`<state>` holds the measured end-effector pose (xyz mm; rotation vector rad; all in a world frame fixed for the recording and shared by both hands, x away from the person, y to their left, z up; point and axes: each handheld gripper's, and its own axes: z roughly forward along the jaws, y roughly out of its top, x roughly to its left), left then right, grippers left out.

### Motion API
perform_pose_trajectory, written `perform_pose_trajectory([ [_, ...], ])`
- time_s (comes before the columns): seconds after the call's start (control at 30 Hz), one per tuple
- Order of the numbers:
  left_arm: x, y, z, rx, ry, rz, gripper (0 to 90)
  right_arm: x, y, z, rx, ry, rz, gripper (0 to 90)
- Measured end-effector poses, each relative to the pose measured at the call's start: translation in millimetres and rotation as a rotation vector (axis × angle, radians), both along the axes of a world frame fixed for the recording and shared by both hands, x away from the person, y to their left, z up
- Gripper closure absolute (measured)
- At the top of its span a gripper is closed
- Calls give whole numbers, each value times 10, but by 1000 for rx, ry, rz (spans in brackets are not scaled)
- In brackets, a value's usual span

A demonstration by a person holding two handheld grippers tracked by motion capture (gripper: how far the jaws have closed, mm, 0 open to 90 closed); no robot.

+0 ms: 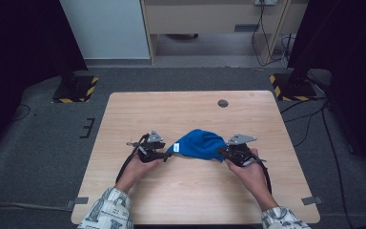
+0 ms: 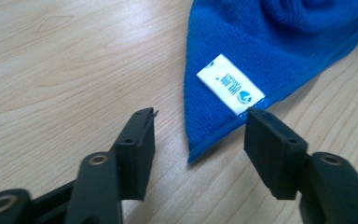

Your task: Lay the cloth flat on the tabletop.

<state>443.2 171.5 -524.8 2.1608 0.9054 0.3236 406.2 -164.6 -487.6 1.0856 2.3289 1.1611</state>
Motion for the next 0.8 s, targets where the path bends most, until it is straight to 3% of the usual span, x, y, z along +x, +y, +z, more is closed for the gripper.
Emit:
perform_pose_trajectory([
  [0.23, 27, -6, -35, 28, 1, 14, 630, -54, 50, 45, 13, 6, 27, 868],
  [0.33, 34, -8, -33, 31, -1, 28, 750, -50, 53, 43, 11, 8, 22, 748],
  [0.47, 52, 1, -29, 35, 3, 41, 843, -12, 17, 104, 22, 14, 2, 551],
  [0.57, 58, 0, -18, 31, -7, 50, 876, 18, -20, 164, 30, 17, -14, 494],
  [0.8, 49, 20, 56, 9, -42, 77, 880, 255, -53, 190, 13, 16, -52, 561],
])
